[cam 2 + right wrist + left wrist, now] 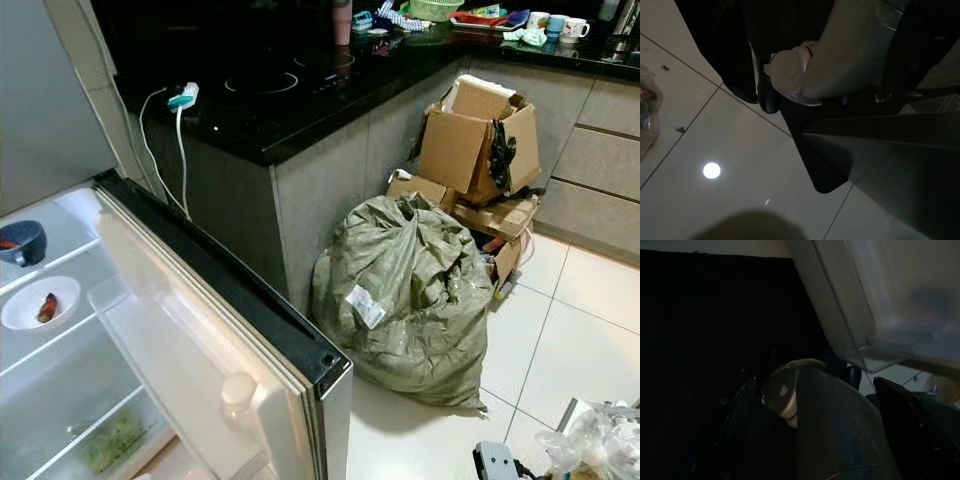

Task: Restocking fridge

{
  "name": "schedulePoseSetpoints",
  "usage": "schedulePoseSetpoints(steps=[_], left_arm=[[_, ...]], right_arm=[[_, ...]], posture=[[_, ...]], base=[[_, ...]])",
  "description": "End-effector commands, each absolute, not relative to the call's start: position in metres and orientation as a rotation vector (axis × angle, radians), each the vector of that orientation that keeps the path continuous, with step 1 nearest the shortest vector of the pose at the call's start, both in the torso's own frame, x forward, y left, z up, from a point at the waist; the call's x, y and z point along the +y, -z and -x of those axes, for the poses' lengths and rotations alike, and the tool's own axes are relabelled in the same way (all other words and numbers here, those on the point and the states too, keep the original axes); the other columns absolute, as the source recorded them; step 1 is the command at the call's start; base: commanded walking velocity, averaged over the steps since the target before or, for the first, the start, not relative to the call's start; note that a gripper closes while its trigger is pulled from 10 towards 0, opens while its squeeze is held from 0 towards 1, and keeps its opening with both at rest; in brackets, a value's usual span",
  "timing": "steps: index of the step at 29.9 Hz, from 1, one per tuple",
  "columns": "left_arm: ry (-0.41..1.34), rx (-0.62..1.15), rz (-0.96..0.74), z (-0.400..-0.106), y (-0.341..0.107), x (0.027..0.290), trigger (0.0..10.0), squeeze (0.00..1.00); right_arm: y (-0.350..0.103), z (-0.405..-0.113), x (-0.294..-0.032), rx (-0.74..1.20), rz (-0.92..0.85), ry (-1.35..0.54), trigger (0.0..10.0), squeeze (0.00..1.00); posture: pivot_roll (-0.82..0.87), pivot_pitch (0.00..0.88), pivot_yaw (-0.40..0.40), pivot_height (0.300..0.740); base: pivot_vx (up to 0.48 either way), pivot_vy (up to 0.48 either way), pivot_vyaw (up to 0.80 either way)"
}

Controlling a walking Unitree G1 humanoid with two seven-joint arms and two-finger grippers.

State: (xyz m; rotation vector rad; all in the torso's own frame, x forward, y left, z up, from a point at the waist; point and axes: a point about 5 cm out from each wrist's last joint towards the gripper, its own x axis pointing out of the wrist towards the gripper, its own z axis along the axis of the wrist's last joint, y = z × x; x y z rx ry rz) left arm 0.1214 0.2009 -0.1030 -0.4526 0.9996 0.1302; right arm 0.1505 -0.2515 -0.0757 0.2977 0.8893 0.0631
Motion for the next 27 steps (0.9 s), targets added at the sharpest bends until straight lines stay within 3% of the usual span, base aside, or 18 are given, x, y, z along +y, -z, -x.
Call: schedulePoseSetpoints(steps=[1, 22, 27], left_arm=[[-0.146, 1.021, 0.427, -0.117, 0.103, 0.21, 10.0, 0.0], [-0.145, 1.029, 0.416, -0.118, 0.103, 0.208, 10.0, 0.0], [-0.144, 1.029, 0.418, -0.119, 0.104, 0.206, 10.0, 0.0]], right_arm=[[0.077, -0.148, -0.25, 0.886, -0.305, -0.042, 10.0, 0.0], [0.084, -0.143, -0.238, 0.943, -0.241, -0.068, 10.0, 0.0], [0.088, -0.135, -0.241, 0.987, -0.189, -0.033, 10.0, 0.0]], posture=[[-0.04, 0.035, 0.012, 0.74], [-0.04, 0.031, 0.008, 0.74], [-0.04, 0.027, 0.002, 0.74]], base=[[-0.244, 0.0, 0.0], [-0.259, 0.0, 0.0], [0.051, 0.0, 0.0]])
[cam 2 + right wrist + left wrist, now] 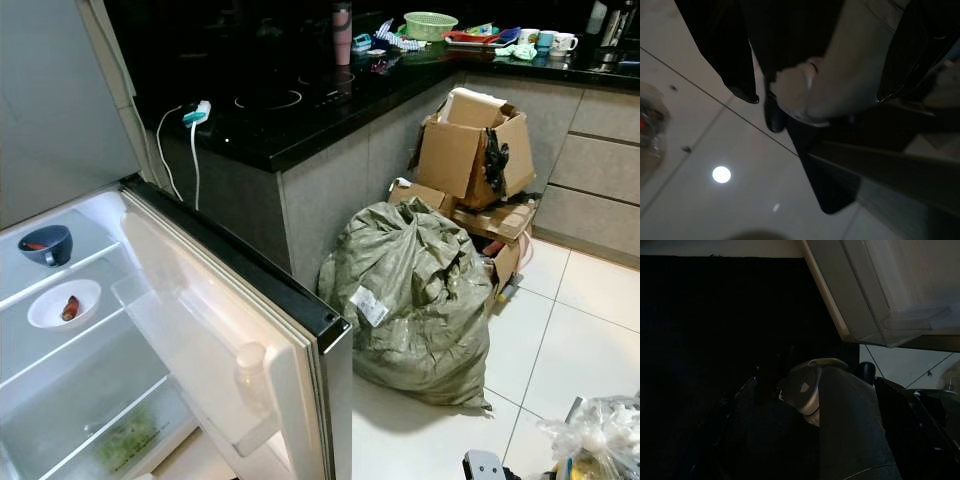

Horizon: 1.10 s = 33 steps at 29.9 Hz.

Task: Restocking fridge

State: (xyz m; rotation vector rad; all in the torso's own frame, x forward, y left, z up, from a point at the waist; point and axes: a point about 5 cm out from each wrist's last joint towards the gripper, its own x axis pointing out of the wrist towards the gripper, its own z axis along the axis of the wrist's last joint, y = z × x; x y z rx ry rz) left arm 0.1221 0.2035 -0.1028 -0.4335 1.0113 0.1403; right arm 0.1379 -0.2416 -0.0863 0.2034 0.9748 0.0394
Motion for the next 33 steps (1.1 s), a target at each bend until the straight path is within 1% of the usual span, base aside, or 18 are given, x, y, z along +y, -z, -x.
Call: schedulePoseSetpoints(steps=[1, 4, 8, 16, 33], left_arm=[[-0.144, 1.029, 0.418, -0.119, 0.104, 0.206, 10.0, 0.0], [-0.141, 1.026, 0.421, -0.12, 0.104, 0.204, 10.0, 0.0], [-0.141, 1.025, 0.422, -0.121, 0.104, 0.203, 10.0, 0.0], [-0.141, 1.033, 0.417, -0.118, 0.104, 0.202, 10.0, 0.0], [-0.144, 1.032, 0.408, -0.119, 0.104, 0.203, 10.0, 0.0]], right_arm=[[0.088, -0.135, -0.241, 0.987, -0.189, -0.033, 10.0, 0.0], [0.091, -0.128, -0.241, 1.016, -0.168, -0.028, 10.0, 0.0], [0.092, -0.124, -0.241, 1.029, -0.154, -0.026, 10.0, 0.0], [0.095, -0.116, -0.243, 1.054, -0.142, -0.011, 10.0, 0.0], [0.095, -0.115, -0.242, 1.056, -0.138, -0.013, 10.0, 0.0]], posture=[[-0.04, 0.027, 0.002, 0.74], [-0.04, 0.027, -0.001, 0.74], [-0.04, 0.027, -0.001, 0.74], [-0.04, 0.027, -0.001, 0.74], [-0.05, 0.029, 0.001, 0.74]], base=[[0.27, 0.0, 0.0], [-0.394, 0.0, 0.0], [0.277, 0.0, 0.0], [-0.402, 0.0, 0.0], [-0.459, 0.0, 0.0]])
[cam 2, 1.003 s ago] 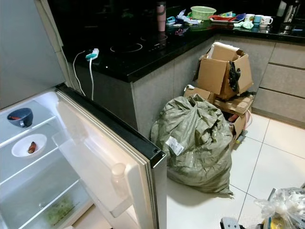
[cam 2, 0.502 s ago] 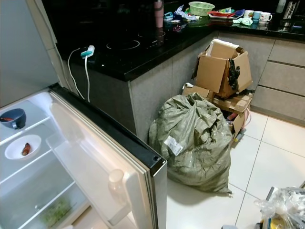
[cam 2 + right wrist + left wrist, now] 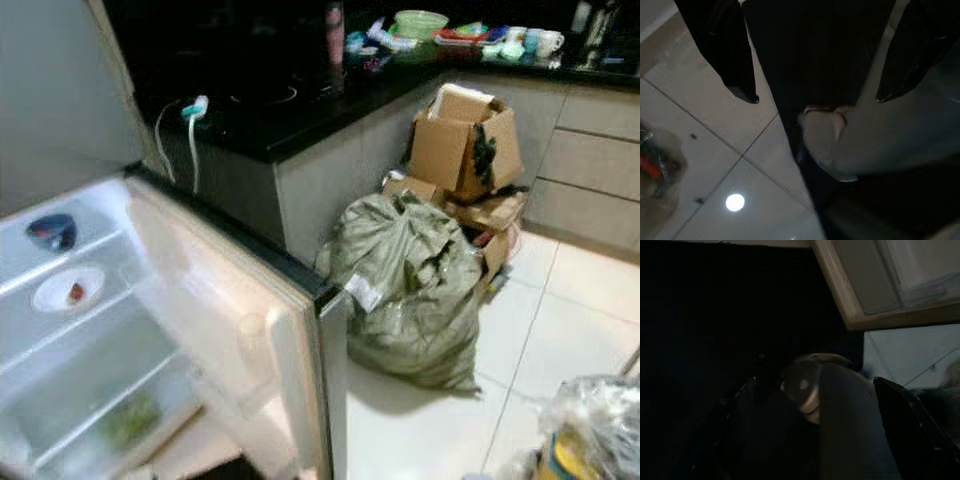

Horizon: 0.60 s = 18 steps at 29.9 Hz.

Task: Restocking fridge

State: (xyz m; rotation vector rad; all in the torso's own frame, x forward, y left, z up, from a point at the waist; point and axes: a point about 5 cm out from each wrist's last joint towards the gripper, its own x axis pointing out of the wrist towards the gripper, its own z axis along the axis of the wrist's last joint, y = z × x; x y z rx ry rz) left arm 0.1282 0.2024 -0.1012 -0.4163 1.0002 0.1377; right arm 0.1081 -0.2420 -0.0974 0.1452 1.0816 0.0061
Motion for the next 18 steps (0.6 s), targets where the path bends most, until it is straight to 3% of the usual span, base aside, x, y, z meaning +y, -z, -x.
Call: schedulePoseSetpoints(steps=[1, 18], left_arm=[[-0.149, 1.03, 0.411, -0.1188, 0.1042, 0.2036, 10.0, 0.0], [-0.167, 1.016, 0.383, -0.1175, 0.1028, 0.2124, 10.0, 0.0]], right_arm=[[0.0952, -0.1153, -0.2414, 1.057, -0.138, -0.014, 10.0, 0.0], [0.0947, -0.1155, -0.2426, 1.059, -0.127, -0.025, 10.0, 0.0]], posture=[[-0.05, 0.029, 0.001, 0.74], [-0.05, 0.023, -0.002, 0.74]], base=[[-0.386, 0.0, 0.0], [0.0, 0.0, 0.0]])
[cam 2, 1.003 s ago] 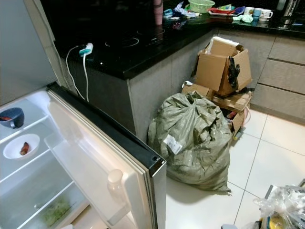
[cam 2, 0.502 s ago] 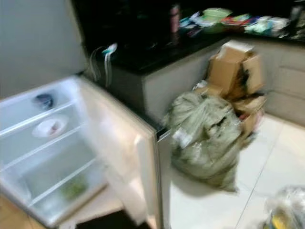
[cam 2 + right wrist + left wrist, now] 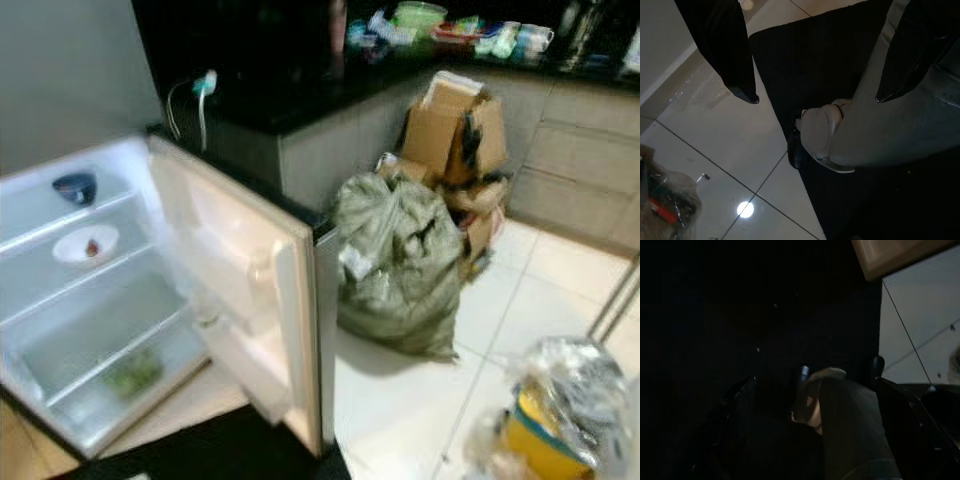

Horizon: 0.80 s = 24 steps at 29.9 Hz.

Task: Restocking fridge

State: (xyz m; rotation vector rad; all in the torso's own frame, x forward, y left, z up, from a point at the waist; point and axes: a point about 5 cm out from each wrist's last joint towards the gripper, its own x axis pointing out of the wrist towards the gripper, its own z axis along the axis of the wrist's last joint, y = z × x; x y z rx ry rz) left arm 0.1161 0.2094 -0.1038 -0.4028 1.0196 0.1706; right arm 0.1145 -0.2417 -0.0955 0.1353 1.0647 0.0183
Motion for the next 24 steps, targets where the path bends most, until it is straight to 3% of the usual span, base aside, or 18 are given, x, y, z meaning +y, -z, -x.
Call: schedulePoseSetpoints(steps=[1, 10, 24], left_arm=[[-0.166, 1.017, 0.382, -0.117, 0.103, 0.212, 10.0, 0.0], [-0.155, 1.018, 0.365, -0.119, 0.103, 0.212, 10.0, 0.0], [-0.159, 1.01, 0.374, -0.118, 0.103, 0.21, 10.0, 0.0]], right_arm=[[0.095, -0.116, -0.243, 1.058, -0.127, -0.026, 10.0, 0.0], [0.09, -0.126, -0.243, 1.009, -0.135, -0.047, 10.0, 0.0], [0.085, -0.14, -0.241, 0.967, -0.131, -0.082, 10.0, 0.0]], posture=[[-0.05, 0.022, -0.003, 0.74], [-0.05, 0.024, -0.001, 0.74], [-0.05, 0.026, -0.004, 0.74]], base=[[0.0, 0.0, 0.0], [0.0, 0.0, 0.0], [0.0, 0.0, 0.78]])
